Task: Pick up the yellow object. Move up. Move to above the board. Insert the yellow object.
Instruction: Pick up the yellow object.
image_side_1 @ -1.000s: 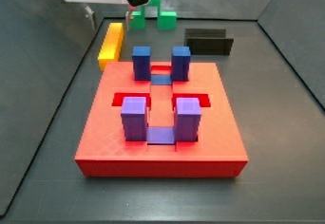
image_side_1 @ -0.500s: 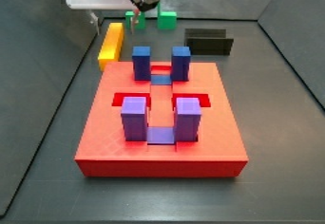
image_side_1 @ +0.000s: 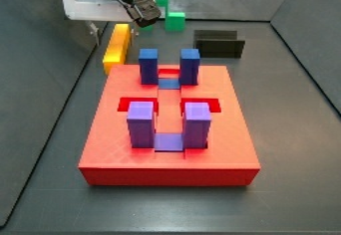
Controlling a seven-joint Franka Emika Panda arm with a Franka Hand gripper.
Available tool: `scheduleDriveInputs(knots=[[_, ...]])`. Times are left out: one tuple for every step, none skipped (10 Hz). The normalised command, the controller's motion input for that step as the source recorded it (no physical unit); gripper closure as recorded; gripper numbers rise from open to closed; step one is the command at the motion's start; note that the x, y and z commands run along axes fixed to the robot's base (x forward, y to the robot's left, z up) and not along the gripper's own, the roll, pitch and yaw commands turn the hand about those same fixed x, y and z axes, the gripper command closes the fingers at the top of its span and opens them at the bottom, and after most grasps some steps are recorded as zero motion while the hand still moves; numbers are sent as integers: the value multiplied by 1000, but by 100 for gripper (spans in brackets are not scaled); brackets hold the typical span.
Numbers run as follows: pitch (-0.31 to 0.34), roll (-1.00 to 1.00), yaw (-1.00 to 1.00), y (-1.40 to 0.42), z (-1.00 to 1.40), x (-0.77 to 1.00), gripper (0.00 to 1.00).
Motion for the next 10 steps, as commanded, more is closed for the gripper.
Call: scheduleDriveInputs(knots=[[-3,-20,-171,134,-177,-63,0],[0,-30,-160,186,-131,-9,0],[0,-74,-140,249,-80,0,0],[0,-66,-109,157,-46,0,0],[0,-31,0,0,-160,-14,0],[0,-7,0,0,-249,-46,0],[0,-4,0,0,-297,-71,0],[0,-36,0,0,0,-29,0],[0,0,0,0,0,-17,0],[0,91,0,-151,-71,-40,0]])
